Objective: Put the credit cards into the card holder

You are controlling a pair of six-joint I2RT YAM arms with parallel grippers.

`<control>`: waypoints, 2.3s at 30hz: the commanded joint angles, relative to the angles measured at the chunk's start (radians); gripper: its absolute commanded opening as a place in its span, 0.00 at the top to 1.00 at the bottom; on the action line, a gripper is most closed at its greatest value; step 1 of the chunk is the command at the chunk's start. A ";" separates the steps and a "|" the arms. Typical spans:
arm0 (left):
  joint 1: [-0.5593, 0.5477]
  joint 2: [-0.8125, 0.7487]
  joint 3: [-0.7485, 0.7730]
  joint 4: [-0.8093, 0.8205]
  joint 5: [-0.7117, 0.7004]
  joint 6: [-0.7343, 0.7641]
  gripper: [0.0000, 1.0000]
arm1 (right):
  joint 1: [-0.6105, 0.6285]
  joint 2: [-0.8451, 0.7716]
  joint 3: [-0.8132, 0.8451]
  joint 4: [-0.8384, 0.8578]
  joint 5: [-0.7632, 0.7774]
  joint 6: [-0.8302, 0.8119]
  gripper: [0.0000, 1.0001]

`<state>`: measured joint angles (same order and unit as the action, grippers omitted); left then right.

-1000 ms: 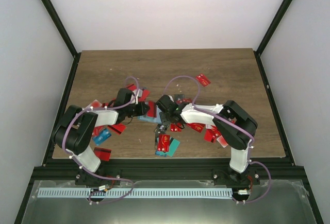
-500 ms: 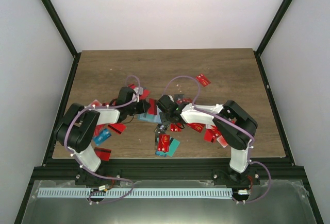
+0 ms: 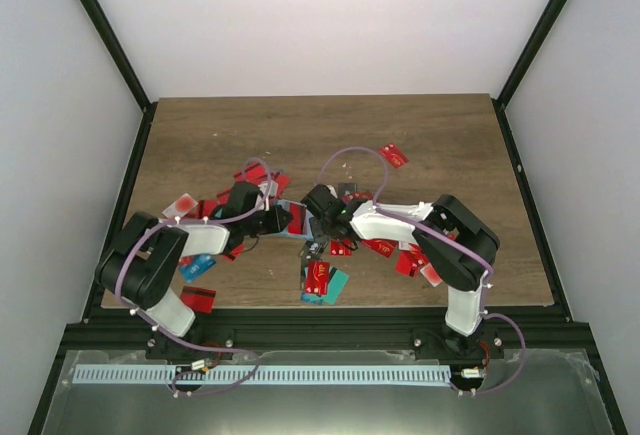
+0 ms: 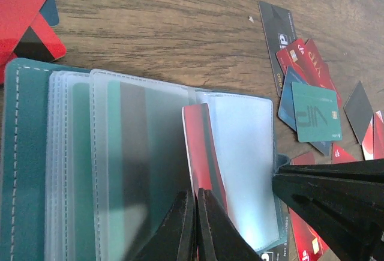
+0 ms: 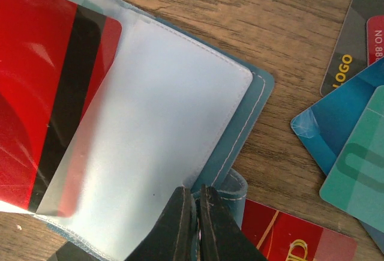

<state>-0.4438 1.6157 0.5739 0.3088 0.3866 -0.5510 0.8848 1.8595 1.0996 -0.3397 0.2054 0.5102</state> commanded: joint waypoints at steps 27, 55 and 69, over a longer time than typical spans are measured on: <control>-0.067 0.204 0.160 -0.151 0.185 0.081 0.96 | -0.021 0.012 -0.025 -0.026 -0.002 -0.001 0.99; -0.108 -0.049 0.198 -0.402 -0.056 0.149 0.69 | -0.102 -0.246 -0.041 0.045 -0.329 0.037 0.60; -0.108 0.087 0.231 -0.335 -0.009 0.176 0.90 | -0.225 -0.089 -0.075 0.187 -0.543 0.085 0.59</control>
<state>-0.5491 1.6634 0.7776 -0.0528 0.3637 -0.3923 0.6617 1.7535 1.0309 -0.2169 -0.2588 0.5854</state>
